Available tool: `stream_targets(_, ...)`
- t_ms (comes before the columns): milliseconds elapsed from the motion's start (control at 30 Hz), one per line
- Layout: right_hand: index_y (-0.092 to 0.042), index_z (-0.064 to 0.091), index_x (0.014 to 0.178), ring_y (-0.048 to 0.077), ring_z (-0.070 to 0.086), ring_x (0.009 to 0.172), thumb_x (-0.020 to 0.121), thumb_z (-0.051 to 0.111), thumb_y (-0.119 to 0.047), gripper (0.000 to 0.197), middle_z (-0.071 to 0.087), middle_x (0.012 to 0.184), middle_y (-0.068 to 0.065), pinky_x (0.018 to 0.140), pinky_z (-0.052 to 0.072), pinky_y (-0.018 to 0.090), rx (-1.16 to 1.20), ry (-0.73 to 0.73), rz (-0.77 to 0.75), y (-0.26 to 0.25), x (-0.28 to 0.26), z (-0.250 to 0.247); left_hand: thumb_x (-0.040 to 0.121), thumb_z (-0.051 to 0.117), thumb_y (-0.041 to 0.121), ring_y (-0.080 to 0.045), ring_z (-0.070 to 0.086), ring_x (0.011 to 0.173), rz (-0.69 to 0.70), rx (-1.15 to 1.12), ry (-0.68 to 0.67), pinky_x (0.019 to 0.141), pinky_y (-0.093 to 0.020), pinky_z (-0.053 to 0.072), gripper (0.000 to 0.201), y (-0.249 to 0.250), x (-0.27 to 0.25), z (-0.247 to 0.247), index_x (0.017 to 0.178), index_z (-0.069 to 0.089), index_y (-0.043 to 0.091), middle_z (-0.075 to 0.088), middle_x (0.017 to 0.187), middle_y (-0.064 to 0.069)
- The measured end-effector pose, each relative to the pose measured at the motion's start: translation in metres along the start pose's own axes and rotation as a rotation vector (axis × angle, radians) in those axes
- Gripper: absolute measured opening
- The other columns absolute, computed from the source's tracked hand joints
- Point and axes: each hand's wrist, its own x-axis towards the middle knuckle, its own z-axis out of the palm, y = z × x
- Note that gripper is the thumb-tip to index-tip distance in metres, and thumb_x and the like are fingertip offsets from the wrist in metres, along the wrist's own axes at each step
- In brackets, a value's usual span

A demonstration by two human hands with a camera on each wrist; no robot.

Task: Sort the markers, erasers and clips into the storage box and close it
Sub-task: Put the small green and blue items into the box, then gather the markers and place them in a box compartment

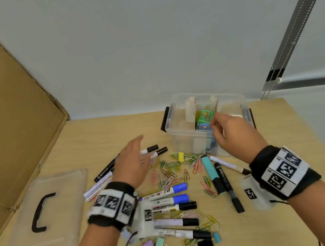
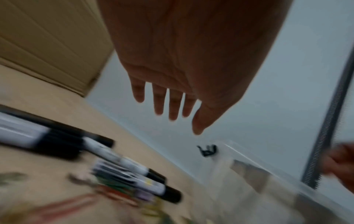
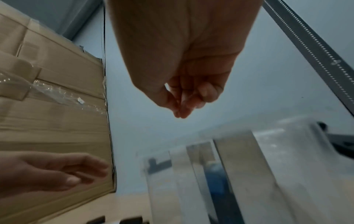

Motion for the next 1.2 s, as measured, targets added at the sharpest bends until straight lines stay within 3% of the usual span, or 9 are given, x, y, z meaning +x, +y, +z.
stream_targets(133,-0.014,0.053,0.091,0.027,0.061,0.076,0.093,0.047,-0.027,0.015,0.064,0.084,0.007,0.062,0.046,0.031,-0.137,-0.277,0.153,0.006,-0.024,0.032,0.091,0.053,0.036,-0.022,0.057,0.105,-0.23,0.191,-0.029,0.088,-0.039,0.049,0.038,-0.067,-0.034,-0.021,0.126,0.051,0.021,0.053,0.123,-0.003)
stream_targets(300,-0.022,0.051,0.123,0.023,0.063,0.099,0.092,0.045,-0.044,0.038,0.061,0.114,0.003,0.076,0.047,0.032,-0.338,-0.489,0.274,-0.002,-0.044,0.062,0.088,0.051,0.042,-0.022,0.06,0.089,-0.432,0.353,-0.198,0.079,-0.034,0.049,0.028,-0.111,-0.057,-0.029,0.105,0.05,0.02,0.059,0.103,-0.002)
stream_targets(433,-0.019,0.037,0.139,0.023,0.062,0.107,0.094,0.041,-0.042,0.05,0.055,0.127,0.002,0.081,0.048,0.034,-0.43,-0.537,0.361,-0.009,-0.05,0.077,0.091,0.044,0.046,-0.017,0.057,0.075,-0.436,0.417,-0.292,0.066,-0.029,0.041,0.025,-0.12,-0.065,-0.022,0.091,0.045,0.021,0.055,0.081,0.003)
stream_targets(567,-0.017,0.053,0.121,0.02,0.061,0.108,0.09,0.044,-0.053,0.049,0.059,0.125,0.0,0.079,0.046,0.03,-0.45,-0.55,0.416,-0.013,-0.051,0.085,0.093,0.039,0.046,-0.015,0.059,0.078,-0.384,0.4,-0.326,0.068,-0.027,0.043,0.023,-0.12,-0.065,-0.021,0.09,0.046,0.024,0.056,0.081,0.004)
stream_targets(700,-0.019,0.044,0.132,0.018,0.059,0.111,0.084,0.05,-0.058,0.061,0.055,0.132,-0.001,0.086,0.049,0.032,-0.382,-0.604,0.442,-0.024,-0.047,0.07,0.094,0.046,0.043,-0.014,0.06,0.082,-0.291,0.235,-0.354,0.07,-0.025,0.043,0.02,-0.121,-0.061,-0.029,0.095,0.049,0.023,0.06,0.088,0.004)
stream_targets(867,-0.021,0.055,0.093,0.013,0.061,0.081,0.086,0.063,-0.036,0.018,0.063,0.09,-0.004,0.068,0.051,0.026,0.099,-0.419,0.39,-0.043,-0.031,0.018,0.097,0.044,0.038,-0.013,0.059,0.092,-0.158,-0.036,-0.304,0.08,-0.03,0.046,0.02,-0.112,-0.051,-0.041,0.113,0.051,0.028,0.06,0.103,0.007)
stream_targets(933,-0.021,0.059,0.095,0.007,0.061,0.08,0.085,0.068,-0.029,0.015,0.061,0.09,-0.009,0.064,0.047,0.015,0.3,-0.297,0.335,-0.054,-0.022,-0.006,0.097,0.042,0.04,-0.012,0.06,0.092,-0.119,-0.085,-0.283,0.08,-0.03,0.046,0.025,-0.108,-0.045,-0.042,0.119,0.05,0.03,0.061,0.106,0.007)
stream_targets(1067,-0.014,0.064,0.102,0.007,0.065,0.087,0.085,0.069,-0.018,0.018,0.068,0.097,-0.001,0.069,0.054,0.017,0.734,0.029,0.315,-0.066,0.009,-0.023,0.098,0.038,0.039,-0.015,0.056,0.104,-0.077,-0.198,-0.247,0.082,-0.028,0.041,0.038,-0.098,-0.035,-0.039,0.134,0.044,0.029,0.053,0.123,0.003)
stream_targets(1200,-0.018,0.059,0.108,0.016,0.064,0.094,0.091,0.061,-0.016,0.018,0.065,0.106,0.004,0.076,0.053,0.022,0.625,0.264,0.335,-0.065,0.045,0.006,0.101,0.031,0.033,-0.009,0.059,0.086,-0.065,-0.276,-0.212,0.066,-0.019,0.041,0.041,-0.094,-0.028,-0.031,0.14,0.037,0.025,0.051,0.113,-0.002)
